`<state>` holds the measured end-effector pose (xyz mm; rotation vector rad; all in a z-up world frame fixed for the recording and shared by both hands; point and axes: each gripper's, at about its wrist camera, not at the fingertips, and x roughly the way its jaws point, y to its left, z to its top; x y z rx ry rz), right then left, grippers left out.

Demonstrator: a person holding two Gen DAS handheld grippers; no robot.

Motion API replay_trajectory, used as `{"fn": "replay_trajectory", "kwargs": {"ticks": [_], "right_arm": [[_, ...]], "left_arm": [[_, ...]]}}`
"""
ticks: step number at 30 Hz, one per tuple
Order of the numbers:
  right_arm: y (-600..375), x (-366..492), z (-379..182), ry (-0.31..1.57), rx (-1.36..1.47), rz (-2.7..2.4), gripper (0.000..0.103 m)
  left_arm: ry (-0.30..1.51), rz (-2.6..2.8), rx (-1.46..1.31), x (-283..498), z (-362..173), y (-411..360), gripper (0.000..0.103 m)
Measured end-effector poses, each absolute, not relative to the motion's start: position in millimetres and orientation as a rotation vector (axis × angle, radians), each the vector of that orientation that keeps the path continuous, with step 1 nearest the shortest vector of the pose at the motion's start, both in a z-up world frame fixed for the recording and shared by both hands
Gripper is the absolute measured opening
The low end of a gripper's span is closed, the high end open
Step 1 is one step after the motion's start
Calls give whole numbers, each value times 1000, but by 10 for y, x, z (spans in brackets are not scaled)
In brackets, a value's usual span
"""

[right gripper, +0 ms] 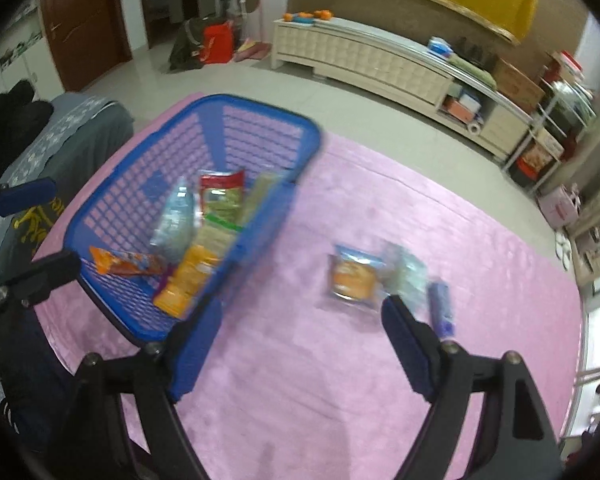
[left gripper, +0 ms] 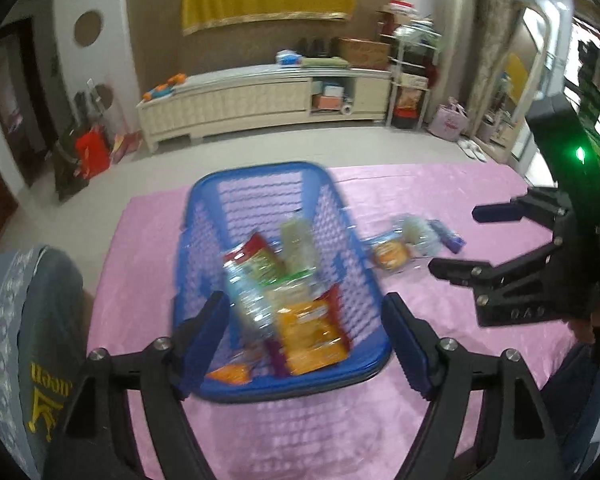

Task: Organize snacks
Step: 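Move both tools back to the clear blue-striped snack bag and cake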

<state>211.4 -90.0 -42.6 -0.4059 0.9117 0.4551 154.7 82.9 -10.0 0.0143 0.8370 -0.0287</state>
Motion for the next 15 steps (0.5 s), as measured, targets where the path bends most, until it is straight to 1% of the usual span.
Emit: {"fn": "replay_trajectory", "kwargs": {"ticks": [8,15], "right_arm": [[-1630,2272,-280,914,-385,361,85],[-2061,2445,-397,946,-336,333,85]], "left_arm": [[836,-100,62,1909,-19,214,76],[879,-103,69,2284,-112,-124,77]]}}
